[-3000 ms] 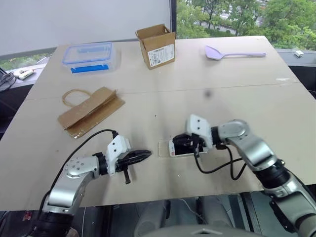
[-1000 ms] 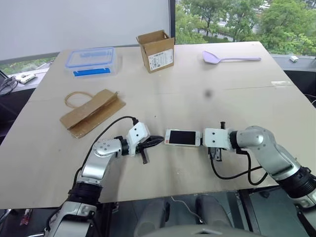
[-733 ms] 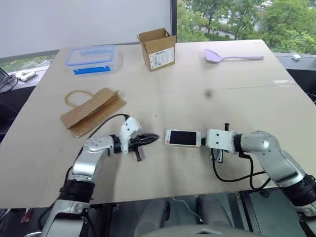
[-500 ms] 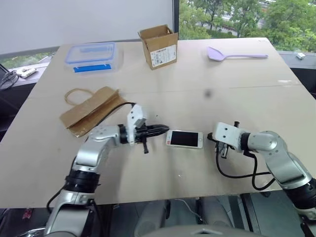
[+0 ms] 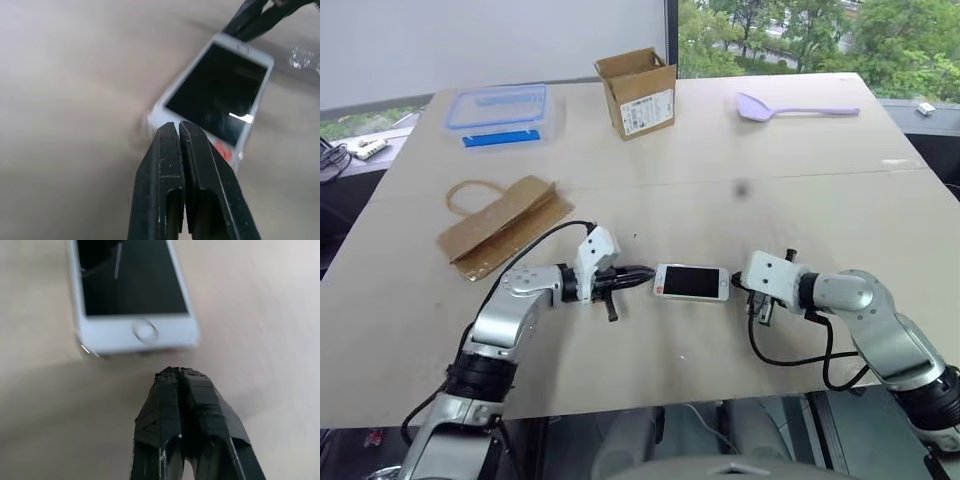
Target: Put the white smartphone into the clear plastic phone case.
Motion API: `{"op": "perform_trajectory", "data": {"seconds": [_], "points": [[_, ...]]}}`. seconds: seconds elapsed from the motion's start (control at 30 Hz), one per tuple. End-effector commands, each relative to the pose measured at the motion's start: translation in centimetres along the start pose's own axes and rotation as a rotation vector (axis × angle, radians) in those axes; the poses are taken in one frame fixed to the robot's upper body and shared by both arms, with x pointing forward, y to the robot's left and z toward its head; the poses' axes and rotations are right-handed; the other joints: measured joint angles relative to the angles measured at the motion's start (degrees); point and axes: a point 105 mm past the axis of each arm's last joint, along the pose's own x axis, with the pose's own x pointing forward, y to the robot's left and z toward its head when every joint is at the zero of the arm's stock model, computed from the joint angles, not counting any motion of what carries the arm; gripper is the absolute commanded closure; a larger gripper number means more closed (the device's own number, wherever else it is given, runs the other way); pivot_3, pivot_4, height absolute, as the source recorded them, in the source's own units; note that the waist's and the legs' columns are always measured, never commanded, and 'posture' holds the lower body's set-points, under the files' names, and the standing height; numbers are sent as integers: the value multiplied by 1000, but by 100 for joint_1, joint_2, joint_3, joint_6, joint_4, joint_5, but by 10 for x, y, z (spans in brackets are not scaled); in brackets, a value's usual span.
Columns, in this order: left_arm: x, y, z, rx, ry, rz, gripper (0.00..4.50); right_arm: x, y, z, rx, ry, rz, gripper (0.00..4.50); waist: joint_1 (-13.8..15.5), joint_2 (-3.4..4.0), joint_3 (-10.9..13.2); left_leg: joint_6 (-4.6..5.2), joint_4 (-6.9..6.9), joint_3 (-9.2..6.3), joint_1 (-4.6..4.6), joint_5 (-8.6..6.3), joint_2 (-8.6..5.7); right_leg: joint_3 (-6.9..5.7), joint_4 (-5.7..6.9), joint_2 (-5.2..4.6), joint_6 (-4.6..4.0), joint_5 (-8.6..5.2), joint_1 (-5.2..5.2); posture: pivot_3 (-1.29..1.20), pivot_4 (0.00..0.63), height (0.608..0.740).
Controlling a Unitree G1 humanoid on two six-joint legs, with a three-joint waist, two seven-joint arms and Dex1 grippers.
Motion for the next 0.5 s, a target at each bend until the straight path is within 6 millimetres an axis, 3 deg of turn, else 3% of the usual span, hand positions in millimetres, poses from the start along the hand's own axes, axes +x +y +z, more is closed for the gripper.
{"op": "perform_trajectory", "data": {"seconds": [0.03,0.5], "points": [[-4,-1,8,49,-17,19,4407,-7,4,19,-16,-67,14,4500,11,0,0,0,0,-2,-1,0,-1,-2,0,-1,0,0,0,0,150,740],[-17,9,-1,41,7,84,4407,-21,-1,23,-34,-48,7,4500,-13,0,0,0,0,-1,1,0,0,-2,3,0,0,0,1,0,150,740]]}}
